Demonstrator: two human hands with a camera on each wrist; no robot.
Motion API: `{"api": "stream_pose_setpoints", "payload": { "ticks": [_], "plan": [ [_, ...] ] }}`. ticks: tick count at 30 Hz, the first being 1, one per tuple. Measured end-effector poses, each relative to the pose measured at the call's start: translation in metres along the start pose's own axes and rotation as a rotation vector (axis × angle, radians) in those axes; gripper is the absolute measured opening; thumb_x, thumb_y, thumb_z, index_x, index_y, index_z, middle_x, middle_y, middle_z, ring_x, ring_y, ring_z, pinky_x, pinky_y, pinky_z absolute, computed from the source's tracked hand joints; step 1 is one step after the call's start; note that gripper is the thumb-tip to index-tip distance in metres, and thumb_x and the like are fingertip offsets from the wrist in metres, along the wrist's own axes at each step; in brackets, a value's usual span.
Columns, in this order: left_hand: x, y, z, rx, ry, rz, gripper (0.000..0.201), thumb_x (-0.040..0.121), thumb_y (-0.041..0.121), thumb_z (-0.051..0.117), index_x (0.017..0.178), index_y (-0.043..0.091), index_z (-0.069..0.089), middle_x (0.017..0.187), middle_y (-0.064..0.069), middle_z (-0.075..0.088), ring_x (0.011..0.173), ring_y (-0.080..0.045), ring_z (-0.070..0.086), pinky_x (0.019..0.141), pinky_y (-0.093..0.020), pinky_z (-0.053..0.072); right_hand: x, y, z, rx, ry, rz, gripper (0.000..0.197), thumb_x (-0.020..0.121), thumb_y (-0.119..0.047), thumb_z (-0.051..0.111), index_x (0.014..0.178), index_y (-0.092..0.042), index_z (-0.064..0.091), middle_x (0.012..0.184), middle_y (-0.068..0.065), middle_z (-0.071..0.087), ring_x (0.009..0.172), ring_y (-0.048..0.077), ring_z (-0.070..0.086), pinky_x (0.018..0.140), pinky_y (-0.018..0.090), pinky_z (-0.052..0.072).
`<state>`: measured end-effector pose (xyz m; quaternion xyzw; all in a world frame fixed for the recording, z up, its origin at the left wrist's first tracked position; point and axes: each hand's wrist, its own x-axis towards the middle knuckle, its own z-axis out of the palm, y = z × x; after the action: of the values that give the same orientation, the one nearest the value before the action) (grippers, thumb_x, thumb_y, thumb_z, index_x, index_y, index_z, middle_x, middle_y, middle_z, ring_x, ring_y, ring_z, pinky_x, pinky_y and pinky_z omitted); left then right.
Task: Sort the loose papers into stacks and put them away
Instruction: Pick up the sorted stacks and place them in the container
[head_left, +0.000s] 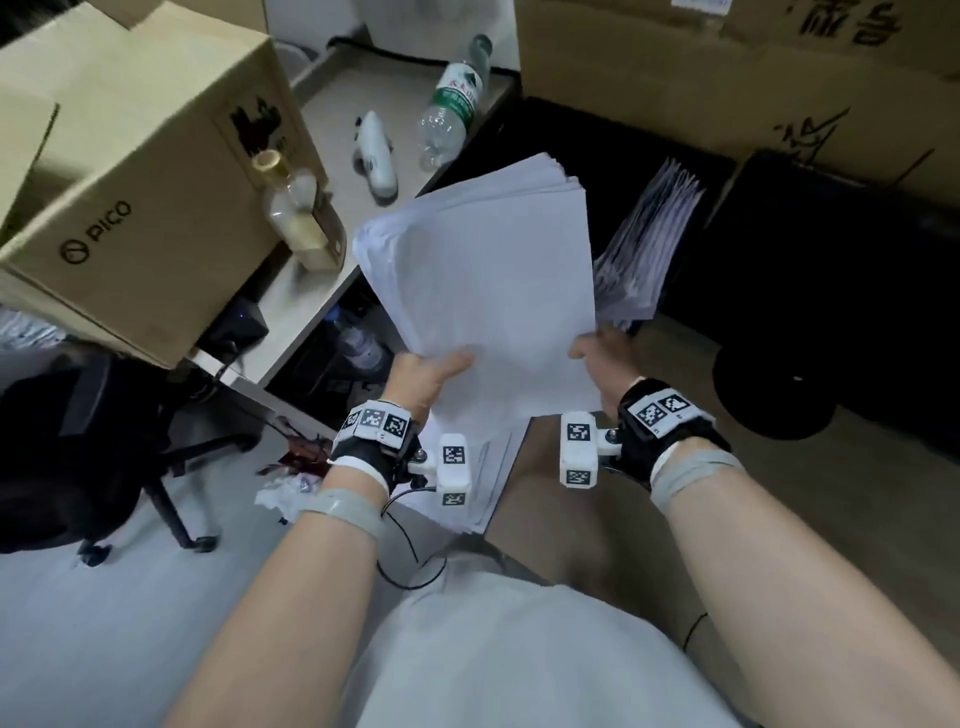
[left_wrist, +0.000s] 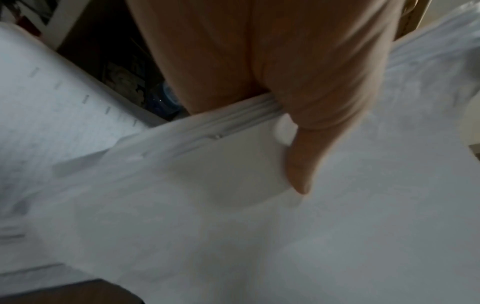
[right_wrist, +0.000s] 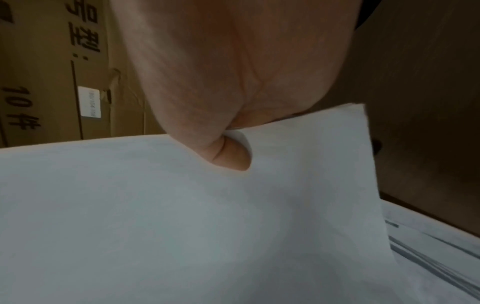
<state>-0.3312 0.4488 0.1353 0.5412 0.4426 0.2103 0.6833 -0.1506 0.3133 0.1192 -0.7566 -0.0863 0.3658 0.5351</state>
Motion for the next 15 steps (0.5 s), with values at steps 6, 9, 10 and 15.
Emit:
{"api": "stream_pose_setpoints", "payload": {
  "ticks": [6, 9, 10, 15],
  "plan": [
    [0.057, 0.031, 0.000, 0.126, 0.215, 0.206, 0.006, 0.087, 0.009, 0.074, 0.087, 0.010, 0.068, 0.085, -0.009, 0.066, 0.077, -0.018, 0.058, 0.070, -0.029, 0.050, 0.046, -0.017, 0.022, 0.106, -0.097, -0.049, 0.038, 0.094, -0.016, 0.053, 0.130, -0.028, 0.060, 0.127, -0.008, 0.063, 0.118, 0.017, 0.057, 0.101, 0.038, 0.045],
    [0.090, 0.038, 0.009, 0.177, 0.250, 0.250, 0.023, 0.082, 0.030, 0.072, 0.075, 0.011, 0.062, 0.075, -0.003, 0.055, 0.071, -0.017, 0.045, 0.067, -0.036, 0.047, 0.068, -0.029, 0.020, 0.134, -0.004, -0.005, 0.068, 0.095, -0.021, 0.056, 0.156, -0.026, 0.025, 0.156, -0.003, 0.033, 0.140, 0.016, 0.037, 0.115, 0.041, 0.034],
    [0.103, 0.038, 0.016, 0.209, 0.251, 0.262, 0.027, 0.083, 0.029, 0.071, 0.071, 0.006, 0.062, 0.072, -0.002, 0.051, 0.070, -0.017, 0.039, 0.065, -0.036, 0.044, 0.078, -0.028, 0.016, 0.110, 0.075, 0.025, 0.075, 0.092, -0.027, 0.059, 0.157, -0.025, 0.020, 0.159, 0.000, 0.028, 0.142, 0.022, 0.036, 0.115, 0.045, 0.035],
    [0.126, 0.044, 0.057, 0.155, 0.176, 0.314, 0.011, 0.089, 0.006, 0.063, 0.085, 0.006, 0.073, 0.067, 0.030, 0.058, 0.076, 0.011, 0.047, 0.078, -0.022, 0.042, 0.095, -0.007, -0.016, 0.072, 0.260, 0.121, 0.049, 0.067, -0.037, 0.065, 0.106, -0.024, 0.040, 0.107, -0.001, 0.045, 0.103, 0.019, 0.042, 0.077, 0.031, 0.042]
  ]
}}
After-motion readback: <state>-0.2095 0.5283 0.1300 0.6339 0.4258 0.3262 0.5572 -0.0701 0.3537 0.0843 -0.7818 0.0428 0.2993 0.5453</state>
